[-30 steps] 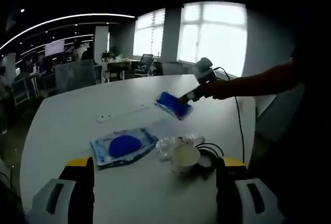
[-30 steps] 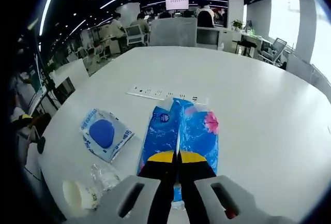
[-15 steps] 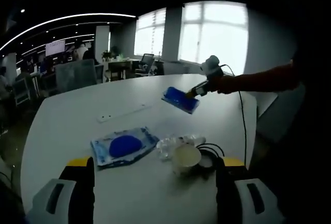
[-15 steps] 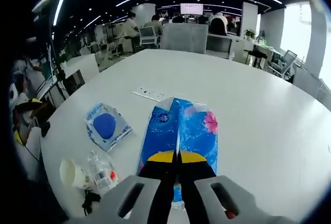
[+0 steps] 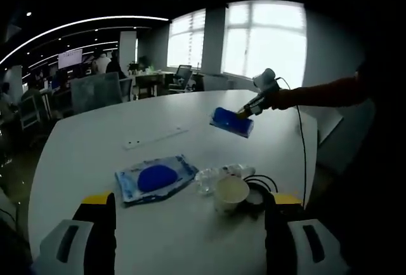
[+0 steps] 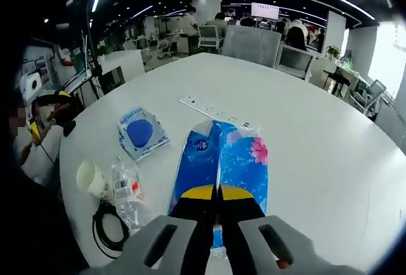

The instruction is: Arrange the tabletop items into an orderly group along one side of the table until the central work area is clear of visible clutter.

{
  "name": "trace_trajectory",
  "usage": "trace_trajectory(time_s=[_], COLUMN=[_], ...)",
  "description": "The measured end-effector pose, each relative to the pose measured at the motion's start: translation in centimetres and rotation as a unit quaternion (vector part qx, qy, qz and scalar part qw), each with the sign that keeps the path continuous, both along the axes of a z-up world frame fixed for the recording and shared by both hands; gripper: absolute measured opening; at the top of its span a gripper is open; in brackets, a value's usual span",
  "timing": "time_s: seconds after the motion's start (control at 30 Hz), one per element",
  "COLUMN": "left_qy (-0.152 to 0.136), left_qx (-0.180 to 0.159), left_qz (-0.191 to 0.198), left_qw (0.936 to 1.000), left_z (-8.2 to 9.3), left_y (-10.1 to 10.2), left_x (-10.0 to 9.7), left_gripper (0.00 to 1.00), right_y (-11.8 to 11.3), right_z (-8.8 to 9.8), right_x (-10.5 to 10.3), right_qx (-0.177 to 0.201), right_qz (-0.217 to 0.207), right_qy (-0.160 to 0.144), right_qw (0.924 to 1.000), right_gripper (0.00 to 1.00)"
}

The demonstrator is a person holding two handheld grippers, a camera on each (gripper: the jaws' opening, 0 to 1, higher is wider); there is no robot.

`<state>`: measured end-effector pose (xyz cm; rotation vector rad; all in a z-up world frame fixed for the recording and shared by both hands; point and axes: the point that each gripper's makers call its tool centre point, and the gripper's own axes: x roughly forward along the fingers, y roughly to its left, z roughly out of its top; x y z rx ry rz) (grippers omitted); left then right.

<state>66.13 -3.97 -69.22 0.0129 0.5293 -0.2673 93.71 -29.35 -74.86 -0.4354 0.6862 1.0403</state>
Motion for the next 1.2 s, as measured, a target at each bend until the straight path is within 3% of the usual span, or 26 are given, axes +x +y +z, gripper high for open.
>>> trace_trajectory(time_s=[0.43, 0.6, 0.8, 1.2], left_qy=[0.008, 0.010, 0.016, 0.018], left_qx=[0.001, 0.001, 0.002, 0.003], left_qz=[0.010, 0.013, 0.010, -0.011], left_qw=[0.9999, 0.9999, 0.9998, 0.9998], left_z=[0.0, 0.1, -0.1, -0.3], left_y=[-0.6, -0.8, -1.5, -2.3], left_x=[-0.1, 0.2, 0.7, 2.3], left_gripper=[0.96, 0.95, 0.95, 0.95], right_y=[-2.9, -3.5, -4.7, -5.3], right_z=[-1.5, -3.0, -6.2, -8.0], right_x=[1.6, 1.5, 1.5, 0.9], right_qx=[-0.021, -0.039, -0.080, -0.073], right_qz=[0.021, 0.041, 0.084, 0.116], right_qy=[0.014, 0.015, -0.001, -0.001], right_qw=[0.9995, 0.9983, 0.9933, 0.9905], right_gripper=[0.00, 0.00, 0.00, 0.00])
